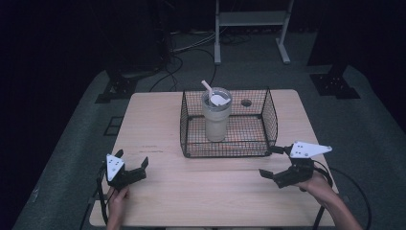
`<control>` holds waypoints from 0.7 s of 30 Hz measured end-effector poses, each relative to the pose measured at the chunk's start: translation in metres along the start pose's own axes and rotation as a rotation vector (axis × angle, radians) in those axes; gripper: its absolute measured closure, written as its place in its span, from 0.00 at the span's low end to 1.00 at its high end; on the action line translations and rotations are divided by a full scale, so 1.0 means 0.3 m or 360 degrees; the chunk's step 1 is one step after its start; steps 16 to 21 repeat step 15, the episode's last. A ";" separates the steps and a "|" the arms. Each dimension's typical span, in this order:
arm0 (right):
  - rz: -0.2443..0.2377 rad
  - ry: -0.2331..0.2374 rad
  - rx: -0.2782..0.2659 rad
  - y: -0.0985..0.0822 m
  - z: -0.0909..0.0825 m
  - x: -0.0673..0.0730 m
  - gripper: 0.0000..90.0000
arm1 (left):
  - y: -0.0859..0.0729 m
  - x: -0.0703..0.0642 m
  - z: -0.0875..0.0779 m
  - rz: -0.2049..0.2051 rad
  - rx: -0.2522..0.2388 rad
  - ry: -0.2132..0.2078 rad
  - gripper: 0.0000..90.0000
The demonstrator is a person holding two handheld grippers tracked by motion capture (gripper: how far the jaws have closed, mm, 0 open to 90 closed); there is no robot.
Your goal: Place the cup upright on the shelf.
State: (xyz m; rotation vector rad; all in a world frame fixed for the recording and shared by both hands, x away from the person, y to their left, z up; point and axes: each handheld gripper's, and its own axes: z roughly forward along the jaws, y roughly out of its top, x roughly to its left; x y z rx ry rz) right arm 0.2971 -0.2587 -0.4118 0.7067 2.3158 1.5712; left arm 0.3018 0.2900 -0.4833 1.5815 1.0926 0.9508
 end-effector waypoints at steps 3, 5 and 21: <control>0.0008 -0.0016 0.0003 -0.025 -0.013 0.007 0.06 | 0.000 -0.001 0.000 -0.0007 -0.0001 0.0002 0.00; 0.0020 -0.0027 0.0004 -0.042 -0.020 0.010 0.06 | 0.000 -0.001 0.000 -0.0007 -0.0001 0.0003 0.00; 0.0029 -0.0093 0.0033 -0.155 -0.028 0.054 0.06 | 0.000 -0.001 0.000 -0.0009 -0.0002 0.0003 0.00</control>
